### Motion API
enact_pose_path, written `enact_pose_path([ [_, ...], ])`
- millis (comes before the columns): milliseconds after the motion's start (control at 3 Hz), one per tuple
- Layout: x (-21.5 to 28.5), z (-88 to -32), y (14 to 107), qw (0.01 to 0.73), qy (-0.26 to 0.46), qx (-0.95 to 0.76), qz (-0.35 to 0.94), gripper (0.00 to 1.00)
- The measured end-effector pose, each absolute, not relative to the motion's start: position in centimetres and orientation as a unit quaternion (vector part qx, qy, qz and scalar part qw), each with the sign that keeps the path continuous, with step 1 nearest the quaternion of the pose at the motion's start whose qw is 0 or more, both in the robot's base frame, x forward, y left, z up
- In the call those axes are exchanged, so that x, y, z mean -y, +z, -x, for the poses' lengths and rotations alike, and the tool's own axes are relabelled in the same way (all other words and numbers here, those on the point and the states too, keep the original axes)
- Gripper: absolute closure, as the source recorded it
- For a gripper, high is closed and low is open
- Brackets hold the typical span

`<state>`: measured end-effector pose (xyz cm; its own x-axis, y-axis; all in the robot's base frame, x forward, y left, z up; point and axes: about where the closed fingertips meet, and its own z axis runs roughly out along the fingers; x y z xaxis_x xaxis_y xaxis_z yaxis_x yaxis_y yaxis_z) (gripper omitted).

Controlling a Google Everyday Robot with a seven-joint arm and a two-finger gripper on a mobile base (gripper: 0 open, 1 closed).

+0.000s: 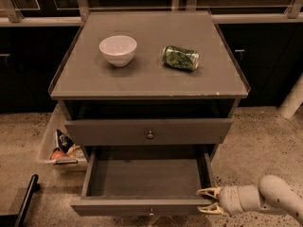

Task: Open middle drawer

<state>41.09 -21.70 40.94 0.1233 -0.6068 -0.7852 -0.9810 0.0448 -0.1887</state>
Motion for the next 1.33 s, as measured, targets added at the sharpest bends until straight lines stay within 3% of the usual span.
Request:
enact_pose_path([
  [333, 21.7, -41.08, 40.94, 0.38, 0.246, -0.615, 0.646, 0.81],
  [1333, 21.69, -41.09, 40.94, 0.38, 0.246, -0.615, 0.646, 0.12],
])
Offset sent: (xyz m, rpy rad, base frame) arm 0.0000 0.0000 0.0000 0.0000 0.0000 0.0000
